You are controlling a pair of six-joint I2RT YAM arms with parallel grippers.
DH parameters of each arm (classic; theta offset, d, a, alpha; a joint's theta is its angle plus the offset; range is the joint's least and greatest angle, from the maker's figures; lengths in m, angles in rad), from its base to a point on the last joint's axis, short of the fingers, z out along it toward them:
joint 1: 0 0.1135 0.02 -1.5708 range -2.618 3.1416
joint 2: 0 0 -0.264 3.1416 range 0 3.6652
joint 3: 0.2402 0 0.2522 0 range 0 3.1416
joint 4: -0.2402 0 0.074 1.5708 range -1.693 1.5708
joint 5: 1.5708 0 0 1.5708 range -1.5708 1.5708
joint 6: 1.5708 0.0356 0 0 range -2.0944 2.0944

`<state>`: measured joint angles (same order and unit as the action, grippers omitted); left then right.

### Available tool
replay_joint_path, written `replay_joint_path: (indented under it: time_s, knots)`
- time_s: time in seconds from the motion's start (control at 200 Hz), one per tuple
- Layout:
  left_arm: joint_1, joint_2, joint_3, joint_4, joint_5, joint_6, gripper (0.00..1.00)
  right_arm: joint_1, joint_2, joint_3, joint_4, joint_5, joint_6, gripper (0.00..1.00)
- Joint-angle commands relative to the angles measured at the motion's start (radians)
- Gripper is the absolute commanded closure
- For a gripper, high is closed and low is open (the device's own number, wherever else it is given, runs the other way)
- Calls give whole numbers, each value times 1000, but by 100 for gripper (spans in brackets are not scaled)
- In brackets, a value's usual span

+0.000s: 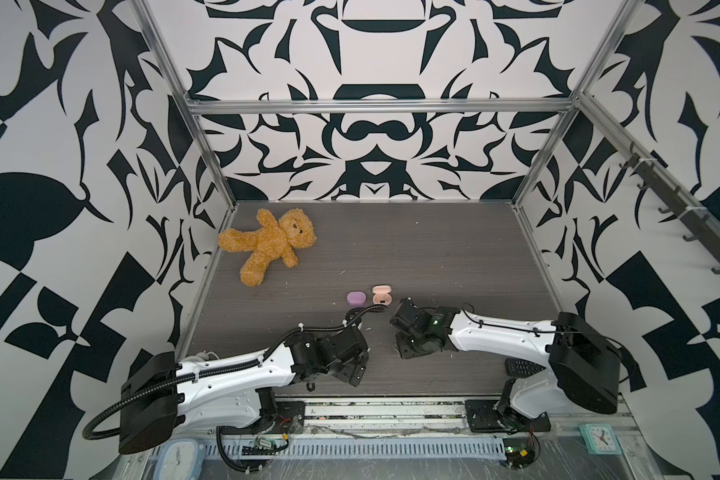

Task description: Insert the wireless bluetooth earbuds into the charging case

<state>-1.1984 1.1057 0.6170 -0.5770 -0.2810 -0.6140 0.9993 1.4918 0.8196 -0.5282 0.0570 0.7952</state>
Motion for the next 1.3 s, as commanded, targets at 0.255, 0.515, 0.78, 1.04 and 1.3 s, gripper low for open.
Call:
replay_joint_path:
  time_s: [0.255,0.515,0.78,1.04,1.3]
  knots:
    - [-10,-24,18,6,-20,0,1,5,25,49,-12,38,-31,71]
    - [-13,-27,15,8,-20,5,1,5,41,55,-20,56,-35,72]
    - [-15,-36,13,10,-20,6,1,4,61,62,-23,62,-40,73]
    - [-15,-37,13,12,-18,8,1,4,80,69,-34,73,-44,75]
    - [-15,-34,12,13,-17,10,1,4,94,84,-57,88,-45,76]
